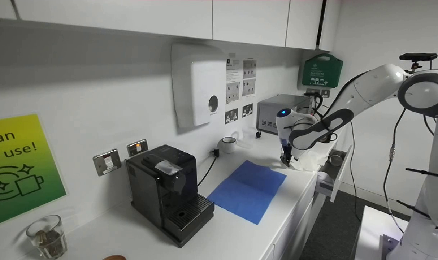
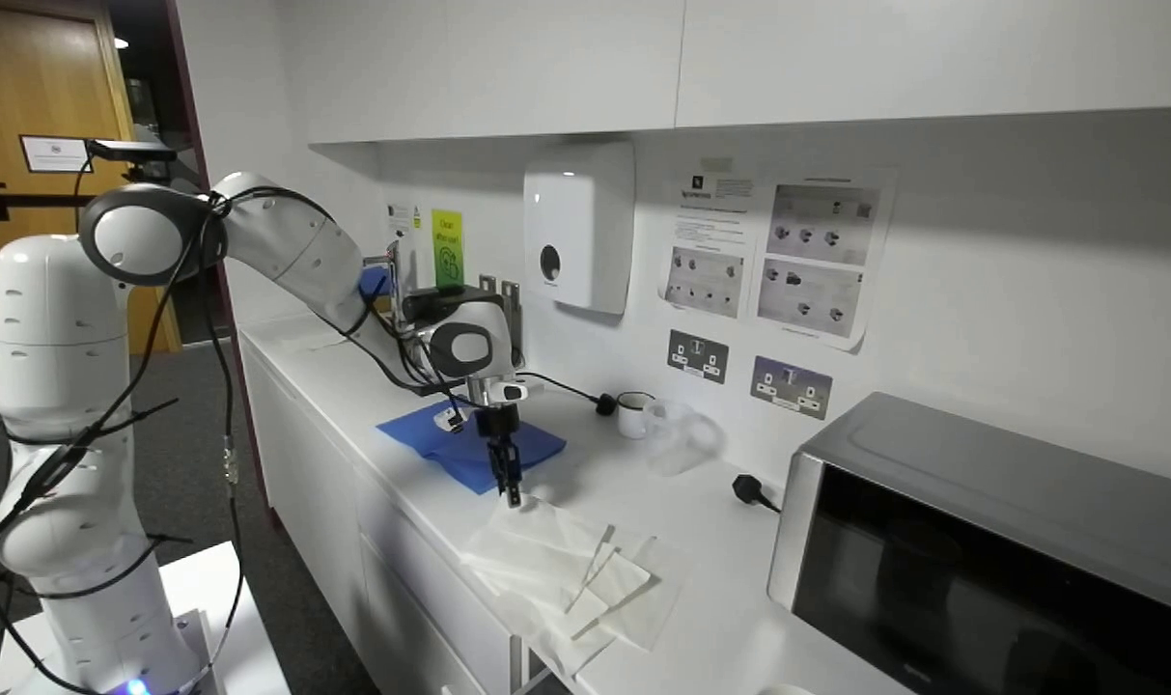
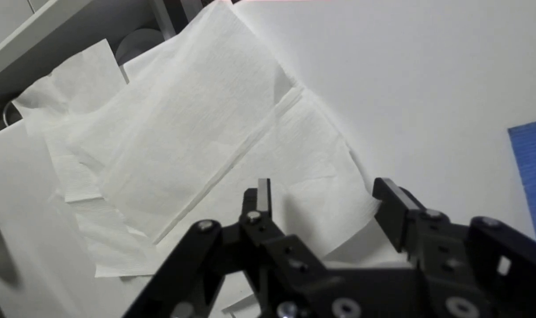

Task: Unfold the blue placemat, place the white napkins on the mat then fold the mat in half

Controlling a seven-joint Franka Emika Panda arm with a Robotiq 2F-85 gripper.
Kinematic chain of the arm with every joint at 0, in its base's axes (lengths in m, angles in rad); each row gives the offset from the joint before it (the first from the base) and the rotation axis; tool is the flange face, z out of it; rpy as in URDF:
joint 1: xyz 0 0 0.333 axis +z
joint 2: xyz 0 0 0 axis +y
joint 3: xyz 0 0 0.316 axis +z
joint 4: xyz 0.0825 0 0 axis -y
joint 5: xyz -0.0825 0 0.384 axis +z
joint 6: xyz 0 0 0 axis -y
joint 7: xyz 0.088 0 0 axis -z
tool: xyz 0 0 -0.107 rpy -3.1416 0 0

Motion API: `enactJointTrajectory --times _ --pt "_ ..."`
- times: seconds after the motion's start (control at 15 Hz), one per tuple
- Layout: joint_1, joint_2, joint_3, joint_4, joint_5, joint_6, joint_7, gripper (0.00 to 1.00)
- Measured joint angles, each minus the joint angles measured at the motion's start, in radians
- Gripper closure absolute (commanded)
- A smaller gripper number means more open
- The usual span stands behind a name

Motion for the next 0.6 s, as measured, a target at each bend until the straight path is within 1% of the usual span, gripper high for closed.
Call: enactJointTrajectory --times 0.27,0.33,0.6 --pt "0.000 0.000 -0.001 0.000 0.000 0.000 0.000 0.97" --pt "0.000 0.000 -0.001 0.000 0.000 0.000 0.000 1.00" --pt "0.000 0.000 -0.005 0.000 -0.004 -0.001 0.000 1.00"
